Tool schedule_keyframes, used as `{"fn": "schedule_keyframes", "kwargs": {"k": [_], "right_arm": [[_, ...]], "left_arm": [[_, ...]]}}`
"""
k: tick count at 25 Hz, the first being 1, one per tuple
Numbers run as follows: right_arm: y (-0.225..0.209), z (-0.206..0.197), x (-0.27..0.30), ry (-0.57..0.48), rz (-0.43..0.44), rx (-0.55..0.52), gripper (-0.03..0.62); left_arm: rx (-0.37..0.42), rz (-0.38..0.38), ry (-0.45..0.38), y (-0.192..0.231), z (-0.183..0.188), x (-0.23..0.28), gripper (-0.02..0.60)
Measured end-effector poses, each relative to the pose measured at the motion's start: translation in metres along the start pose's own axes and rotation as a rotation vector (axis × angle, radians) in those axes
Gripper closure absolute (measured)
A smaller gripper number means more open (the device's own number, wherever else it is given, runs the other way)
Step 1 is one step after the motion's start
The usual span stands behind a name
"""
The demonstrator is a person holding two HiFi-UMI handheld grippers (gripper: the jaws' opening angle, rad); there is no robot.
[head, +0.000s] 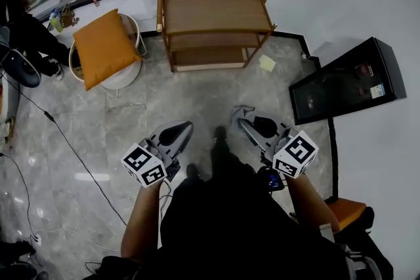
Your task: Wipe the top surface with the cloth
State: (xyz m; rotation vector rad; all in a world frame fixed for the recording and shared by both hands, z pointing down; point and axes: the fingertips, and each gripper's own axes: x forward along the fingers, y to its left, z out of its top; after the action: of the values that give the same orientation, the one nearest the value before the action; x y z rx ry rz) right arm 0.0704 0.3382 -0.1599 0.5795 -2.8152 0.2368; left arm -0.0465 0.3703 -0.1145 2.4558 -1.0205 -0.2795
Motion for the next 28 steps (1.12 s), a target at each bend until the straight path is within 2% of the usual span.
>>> {"fn": "schedule_keyframes", "kwargs": {"k": [4,8,15,19,22,28], "right_arm": [[-0.029,-0.001,0.012,0.009,0.042,0.007,0.559],[-0.077,0.002,0.029,0.003,0.066,0.025,0.559],[-0.174,0.005,0.046,-0.005,0.11,0.082,0.559],[-0.215,0.009,0.057,-0.019,0.135,0.092,0.559],[-0.243,0.014,0.064,-0.016,0.138,0.06,0.559],[-0.302,0.017,0.065,-0.002,0.1,-0.05,0.559]], "left_arm": [[-0.014,0.024,0.005,0.01,0.004,0.023,0.571],[-0.032,0.057,0.025,0.037,0.009,0.052,0.571],[-0.047,0.12,0.048,0.084,0.041,0.13,0.569],[-0.031,0.138,0.056,0.093,0.063,0.164,0.569],[-0.016,0.157,0.057,0.099,0.075,0.179,0.569],[-0.022,0.174,0.079,0.121,0.068,0.196,0.571]]}}
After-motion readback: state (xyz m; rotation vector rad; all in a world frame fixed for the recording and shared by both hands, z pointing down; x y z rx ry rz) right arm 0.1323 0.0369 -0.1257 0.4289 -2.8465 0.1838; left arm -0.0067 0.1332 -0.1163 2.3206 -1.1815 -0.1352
